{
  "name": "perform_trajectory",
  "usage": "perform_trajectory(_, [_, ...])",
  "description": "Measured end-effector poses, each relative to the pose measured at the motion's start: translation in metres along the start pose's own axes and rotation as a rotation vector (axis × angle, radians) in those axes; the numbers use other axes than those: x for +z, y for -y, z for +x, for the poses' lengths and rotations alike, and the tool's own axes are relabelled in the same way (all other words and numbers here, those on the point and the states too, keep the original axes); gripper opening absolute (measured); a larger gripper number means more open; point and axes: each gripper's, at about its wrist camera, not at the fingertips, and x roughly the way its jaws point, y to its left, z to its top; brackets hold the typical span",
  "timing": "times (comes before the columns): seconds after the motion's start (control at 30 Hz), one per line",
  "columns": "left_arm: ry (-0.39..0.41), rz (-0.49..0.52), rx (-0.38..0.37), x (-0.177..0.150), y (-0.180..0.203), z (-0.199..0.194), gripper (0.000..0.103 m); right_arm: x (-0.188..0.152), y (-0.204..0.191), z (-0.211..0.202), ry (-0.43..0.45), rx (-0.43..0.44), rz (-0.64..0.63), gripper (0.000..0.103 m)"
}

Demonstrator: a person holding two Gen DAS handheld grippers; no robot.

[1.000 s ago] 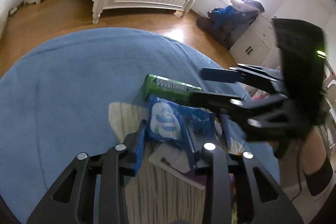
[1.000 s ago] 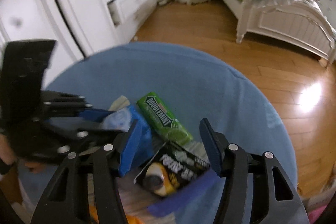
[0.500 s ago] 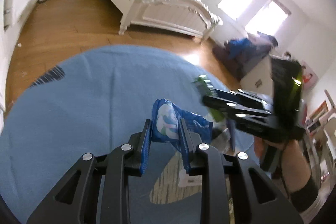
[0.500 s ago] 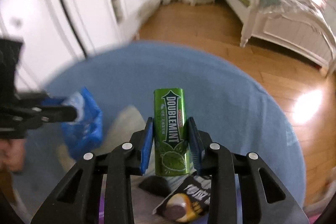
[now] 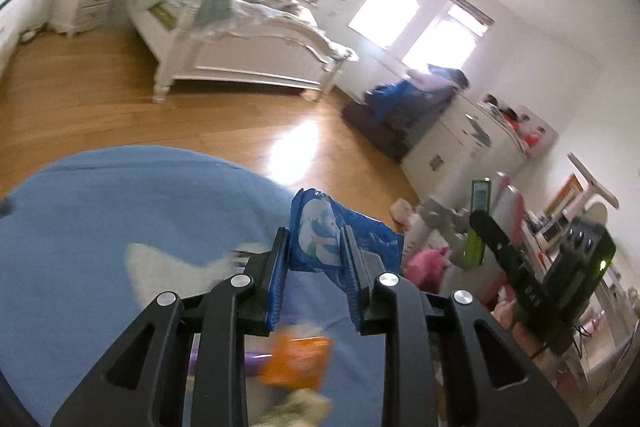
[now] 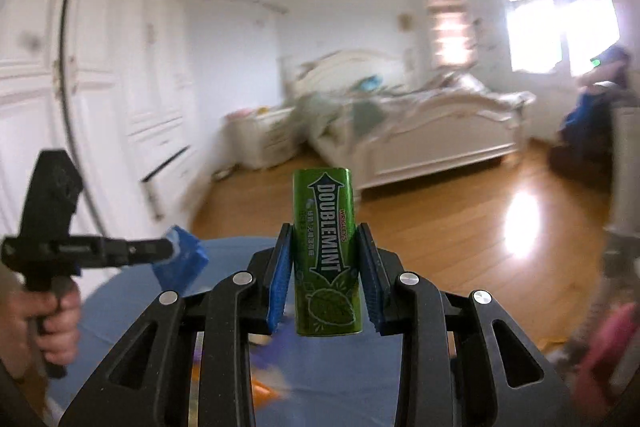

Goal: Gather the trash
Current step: 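Grasp blue packet with left tool while right tool grasps green Doublemint box, drop in bin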

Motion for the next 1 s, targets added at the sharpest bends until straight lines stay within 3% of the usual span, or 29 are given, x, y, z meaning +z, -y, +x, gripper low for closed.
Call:
perform_trajectory(0.23, [-0.092, 0.078, -0.109, -0.018, 0.084, 0.071, 0.026, -0.037, 0.076, -0.045, -0.021, -0.167, 0.031, 0.032])
perform_trajectory(0.37, [-0.155, 0.109, -0.134, -0.034, 0.111, 0.109, 0.026, -0.064, 0.110, -0.064, -0.042, -0.240, 0.044, 0.032])
perform_trajectory(0.63, [-0.251, 0.135, -0.119, -0.061, 0.129, 0.158, 0.026, -0.100, 0.143, -0.054, -0.107, -0.297, 0.093, 0.032])
perform_trajectory(1.0, [-0.305, 0.158, -0.090, -0.070, 0.133, 0.187, 0.026, -0.123, 0.164, -0.042, -0.162, -0.287, 0.142, 0.032])
